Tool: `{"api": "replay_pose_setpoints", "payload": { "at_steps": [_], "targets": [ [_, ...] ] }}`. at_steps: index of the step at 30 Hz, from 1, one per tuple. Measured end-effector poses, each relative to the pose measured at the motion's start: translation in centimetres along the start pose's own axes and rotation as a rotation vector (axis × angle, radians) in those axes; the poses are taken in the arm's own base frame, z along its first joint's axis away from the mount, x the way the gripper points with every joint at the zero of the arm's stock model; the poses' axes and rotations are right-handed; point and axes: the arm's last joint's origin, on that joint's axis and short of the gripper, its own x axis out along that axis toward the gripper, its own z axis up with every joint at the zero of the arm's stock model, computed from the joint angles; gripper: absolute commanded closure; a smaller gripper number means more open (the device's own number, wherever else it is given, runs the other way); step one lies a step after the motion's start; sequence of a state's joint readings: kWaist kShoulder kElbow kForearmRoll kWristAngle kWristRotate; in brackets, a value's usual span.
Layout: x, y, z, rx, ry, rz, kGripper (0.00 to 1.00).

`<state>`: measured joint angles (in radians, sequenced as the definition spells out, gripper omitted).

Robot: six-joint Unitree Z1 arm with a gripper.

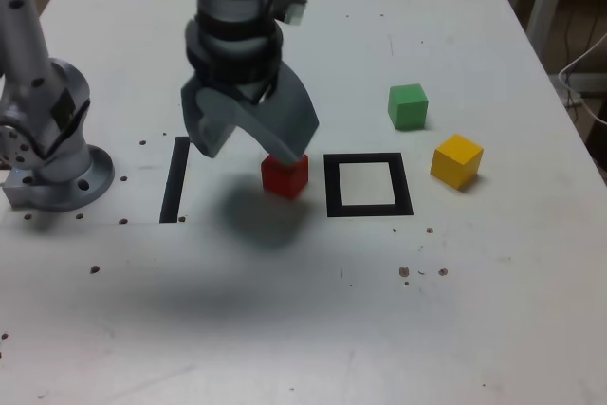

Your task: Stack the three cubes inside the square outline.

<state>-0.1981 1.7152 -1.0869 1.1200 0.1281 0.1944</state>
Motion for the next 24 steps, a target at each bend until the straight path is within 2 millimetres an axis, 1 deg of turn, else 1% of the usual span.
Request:
{"api": "replay_pose_setpoints", "payload": {
  "at_steps": [6, 13, 18, 24],
  "targets": [
    [1.3, 0.2, 1.7, 0.005, 0.029, 0.001, 0.05],
    [2.7, 0.3, 2.9, -0.013, 0.020, 0.005, 0.10],
    [3.8, 0.6, 3.3, -0.027, 0.022, 0.002, 0.21],
    [4.1, 0.8, 3.4, -0.055, 0.026, 0.015, 0.37]
  ]
}}
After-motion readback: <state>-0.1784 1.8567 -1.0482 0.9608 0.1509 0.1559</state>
